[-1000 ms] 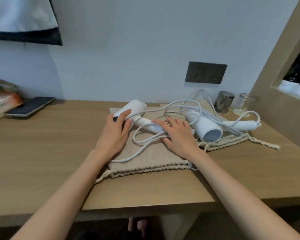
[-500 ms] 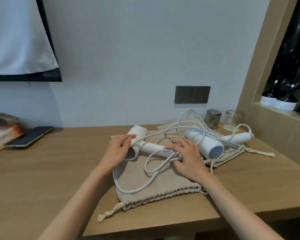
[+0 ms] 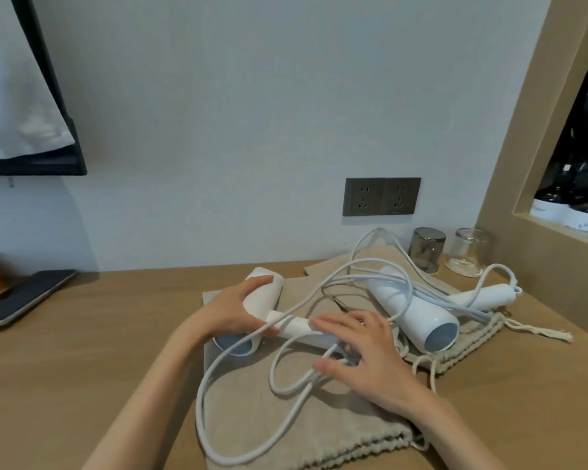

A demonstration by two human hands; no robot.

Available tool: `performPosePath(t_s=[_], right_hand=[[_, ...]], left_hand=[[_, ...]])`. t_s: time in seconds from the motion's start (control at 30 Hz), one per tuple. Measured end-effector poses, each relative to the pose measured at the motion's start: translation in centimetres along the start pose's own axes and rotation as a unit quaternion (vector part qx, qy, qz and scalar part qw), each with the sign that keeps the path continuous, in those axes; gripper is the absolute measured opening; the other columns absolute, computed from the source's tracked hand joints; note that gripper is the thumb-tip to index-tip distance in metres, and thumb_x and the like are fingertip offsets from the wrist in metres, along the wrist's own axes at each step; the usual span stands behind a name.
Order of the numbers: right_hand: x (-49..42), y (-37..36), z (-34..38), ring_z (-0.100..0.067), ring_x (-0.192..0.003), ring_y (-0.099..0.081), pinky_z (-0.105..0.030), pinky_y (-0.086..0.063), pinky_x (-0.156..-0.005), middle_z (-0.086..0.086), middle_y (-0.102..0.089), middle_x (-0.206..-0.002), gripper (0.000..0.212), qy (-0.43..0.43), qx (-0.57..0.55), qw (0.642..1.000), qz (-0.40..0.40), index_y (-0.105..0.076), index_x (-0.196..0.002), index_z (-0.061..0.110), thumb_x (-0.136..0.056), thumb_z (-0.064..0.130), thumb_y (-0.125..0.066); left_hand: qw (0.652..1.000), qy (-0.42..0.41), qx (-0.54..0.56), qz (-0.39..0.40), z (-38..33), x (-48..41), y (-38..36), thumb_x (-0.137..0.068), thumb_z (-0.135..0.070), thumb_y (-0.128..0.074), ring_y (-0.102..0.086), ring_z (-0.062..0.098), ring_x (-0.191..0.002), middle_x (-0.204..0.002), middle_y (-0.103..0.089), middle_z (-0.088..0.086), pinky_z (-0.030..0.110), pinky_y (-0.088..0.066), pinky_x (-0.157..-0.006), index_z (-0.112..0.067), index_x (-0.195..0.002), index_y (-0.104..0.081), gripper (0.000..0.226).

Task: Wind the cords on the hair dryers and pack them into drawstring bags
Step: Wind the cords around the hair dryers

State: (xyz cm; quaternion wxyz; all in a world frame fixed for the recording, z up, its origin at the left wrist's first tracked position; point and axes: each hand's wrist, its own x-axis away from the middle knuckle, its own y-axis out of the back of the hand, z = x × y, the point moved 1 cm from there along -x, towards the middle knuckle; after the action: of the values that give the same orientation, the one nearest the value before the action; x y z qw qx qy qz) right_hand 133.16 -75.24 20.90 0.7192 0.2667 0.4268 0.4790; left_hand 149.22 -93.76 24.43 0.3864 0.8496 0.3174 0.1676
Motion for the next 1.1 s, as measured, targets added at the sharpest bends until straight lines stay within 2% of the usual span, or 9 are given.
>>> performPosePath(t_s=[0.1, 0.17, 0.3, 0.47, 0.63, 0.73, 0.8, 0.9, 1.1], right_hand=[[-1.1, 0.0, 0.6, 0.008, -0.123, -0.036, -0.033, -0.028, -0.105, 0.031, -0.048, -0.129, 0.041, -0.003, -0.049, 0.996, -0.075, -0.053, -0.125, 0.047, -0.09, 0.059, -0.037], [-2.3, 0.4, 1.2, -0.002, -0.128, -0.031, -0.035, -0.03, -0.107, 0.021, -0.041, -0.139, 0.037, -0.002, 0.013, 0.997, -0.076, -0.049, -0.132, 0.04, -0.096, 0.039, -0.042], [-5.1, 0.7, 2.2, -0.022, -0.132, -0.019, -0.038, -0.022, -0.108, 0.013, -0.02, -0.154, 0.045, -0.019, 0.178, 0.983, 0.031, -0.039, -0.142, 0.035, -0.099, 0.023, -0.04], [-7.1, 0.6, 3.2, -0.023, -0.14, -0.016, -0.045, -0.016, -0.11, 0.01, -0.031, -0.152, 0.029, -0.041, 0.228, 0.963, 0.138, -0.057, -0.119, 0.026, -0.098, 0.025, -0.038], [-5.3, 1.6, 3.6, -0.014, -0.105, -0.048, -0.038, -0.011, -0.116, 0.004, -0.062, -0.096, 0.024, 0.03, 0.301, 0.95, 0.077, -0.051, -0.084, 0.021, -0.092, 0.028, -0.03], [-3.4, 3.3, 4.3, -0.014, -0.08, -0.043, -0.026, -0.03, -0.092, 0.003, -0.055, -0.076, 0.032, 0.069, 0.278, 0.958, 0.007, -0.052, -0.075, 0.015, -0.088, 0.028, -0.026], [-2.3, 4.6, 4.9, -0.011, -0.076, -0.037, -0.028, -0.031, -0.071, 0.003, -0.051, -0.079, 0.024, 0.043, 0.257, 0.965, 0.015, -0.051, -0.084, 0.014, -0.094, 0.024, -0.032], [-1.2, 5.7, 5.5, -0.011, -0.073, -0.044, -0.035, -0.043, -0.066, 0.007, -0.053, -0.083, 0.012, 0.007, 0.247, 0.967, 0.053, -0.048, -0.101, 0.023, -0.098, 0.028, -0.037], [-1.6, 6.0, 5.7, -0.014, -0.104, -0.055, -0.031, -0.046, -0.067, 0.009, -0.053, -0.124, 0.048, -0.008, 0.316, 0.949, -0.003, -0.035, -0.139, 0.035, -0.093, 0.044, -0.049]], left_hand=[[0.999, 0.006, -0.03, -0.044, 0.3, 0.4, -0.9, -0.056, -0.042, -0.084, -0.043, 0.02, -0.128, -0.146, -0.038, -0.002, 0.029, -0.038, -0.099, -0.044, -0.138, -0.038, 0.094], [0.993, -0.001, -0.071, -0.093, 0.3, 1.1, -1.8, -0.058, -0.049, -0.076, -0.045, 0.017, -0.124, -0.146, -0.033, -0.007, 0.03, -0.041, -0.095, -0.049, -0.133, -0.041, 0.083], [0.982, -0.021, -0.101, -0.158, 0.1, 2.5, -2.5, -0.068, -0.047, -0.07, -0.045, 0.015, -0.125, -0.149, -0.029, -0.014, 0.03, -0.043, -0.092, -0.05, -0.131, -0.042, 0.069], [0.978, -0.012, -0.099, -0.181, 0.0, 3.1, -2.7, -0.071, -0.046, -0.066, -0.052, 0.02, -0.117, -0.146, -0.033, -0.013, 0.03, -0.044, -0.086, -0.052, -0.131, -0.041, 0.066], [0.975, -0.021, -0.065, -0.211, 0.1, 3.6, -2.6, -0.069, -0.038, -0.063, -0.051, 0.019, -0.118, -0.144, -0.035, -0.018, 0.03, -0.042, -0.084, -0.051, -0.129, -0.044, 0.065], [0.972, -0.007, -0.044, -0.231, 0.4, 3.7, -2.0, -0.07, -0.034, -0.064, -0.05, 0.02, -0.121, -0.147, -0.033, -0.018, 0.031, -0.04, -0.087, -0.05, -0.129, -0.046, 0.064], [0.969, 0.004, -0.03, -0.247, 0.4, 3.9, -1.6, -0.071, -0.031, -0.064, -0.048, 0.02, -0.123, -0.149, -0.031, -0.017, 0.032, -0.039, -0.089, -0.049, -0.131, -0.046, 0.064], [0.958, -0.011, -0.035, -0.283, -0.1, 4.3, -1.2, -0.074, -0.03, -0.062, -0.05, 0.025, -0.121, -0.153, -0.027, -0.013, 0.035, -0.041, -0.088, -0.05, -0.132, -0.045, 0.064], [0.915, -0.067, -0.086, -0.39, -1.2, 4.9, 0.1, -0.073, -0.022, -0.068, -0.058, 0.035, -0.106, -0.155, -0.029, -0.004, 0.036, -0.045, -0.068, -0.044, -0.132, -0.05, 0.065]])
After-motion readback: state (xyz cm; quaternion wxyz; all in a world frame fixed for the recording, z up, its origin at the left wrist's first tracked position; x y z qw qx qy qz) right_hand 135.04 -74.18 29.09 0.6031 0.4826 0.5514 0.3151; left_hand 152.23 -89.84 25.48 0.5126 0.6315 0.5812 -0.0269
